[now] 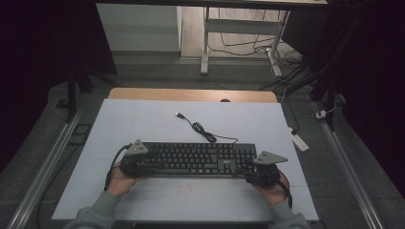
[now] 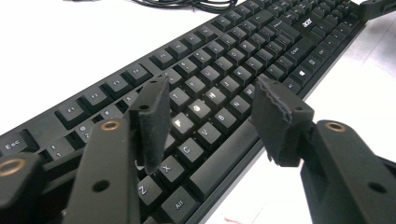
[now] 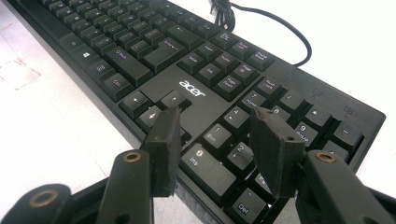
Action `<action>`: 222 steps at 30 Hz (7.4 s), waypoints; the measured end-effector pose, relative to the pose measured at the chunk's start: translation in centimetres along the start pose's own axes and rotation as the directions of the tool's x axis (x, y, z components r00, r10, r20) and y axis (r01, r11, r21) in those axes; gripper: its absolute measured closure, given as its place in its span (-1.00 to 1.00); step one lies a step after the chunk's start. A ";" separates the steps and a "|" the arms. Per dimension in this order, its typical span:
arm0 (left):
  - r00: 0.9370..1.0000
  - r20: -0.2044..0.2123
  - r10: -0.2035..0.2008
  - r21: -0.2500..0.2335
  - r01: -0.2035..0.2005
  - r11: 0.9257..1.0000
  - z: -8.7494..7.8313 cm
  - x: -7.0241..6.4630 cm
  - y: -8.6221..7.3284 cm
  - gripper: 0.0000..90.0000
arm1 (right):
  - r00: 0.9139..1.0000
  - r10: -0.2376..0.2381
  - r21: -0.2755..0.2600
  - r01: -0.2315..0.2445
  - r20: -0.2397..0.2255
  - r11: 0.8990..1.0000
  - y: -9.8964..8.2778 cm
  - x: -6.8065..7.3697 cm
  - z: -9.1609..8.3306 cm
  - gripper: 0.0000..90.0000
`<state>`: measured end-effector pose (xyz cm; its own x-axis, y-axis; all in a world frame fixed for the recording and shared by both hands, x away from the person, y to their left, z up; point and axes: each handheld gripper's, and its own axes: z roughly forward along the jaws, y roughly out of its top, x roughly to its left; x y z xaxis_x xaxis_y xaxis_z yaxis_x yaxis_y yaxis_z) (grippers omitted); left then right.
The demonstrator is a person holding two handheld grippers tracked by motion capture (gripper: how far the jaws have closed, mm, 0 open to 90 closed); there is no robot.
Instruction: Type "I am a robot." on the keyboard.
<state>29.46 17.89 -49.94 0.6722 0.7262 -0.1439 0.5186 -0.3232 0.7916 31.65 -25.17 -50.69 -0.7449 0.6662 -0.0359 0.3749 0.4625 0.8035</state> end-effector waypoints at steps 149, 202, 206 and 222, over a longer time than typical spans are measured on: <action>0.997 0.070 -0.032 -0.045 0.035 0.998 -1.2 0.7 0.3 -0.04 | 1.000 0.006 -0.003 -0.006 0.015 1.000 0.0 -0.2 -0.1 0.18; 0.988 0.109 0.107 0.130 -0.121 0.984 3.7 -2.4 -0.4 0.98 | 1.000 0.002 0.002 -0.002 0.011 1.000 -0.1 -0.2 0.1 0.18; 0.988 0.107 0.110 0.135 -0.124 0.983 3.9 -2.4 -0.4 0.98 | 1.000 0.003 0.002 -0.003 0.011 1.000 -0.1 -0.2 0.1 0.18; 0.990 0.093 0.110 0.158 -0.124 0.980 4.5 -2.5 -0.7 0.98 | 1.000 0.003 0.002 -0.003 0.012 1.000 -0.1 -0.2 0.1 0.18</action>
<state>29.81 13.63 -52.81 0.7715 0.6266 -0.1104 0.5080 -0.5022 0.6998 31.78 -25.27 -50.82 -0.7372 0.6745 -0.0407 0.3782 0.4617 0.8024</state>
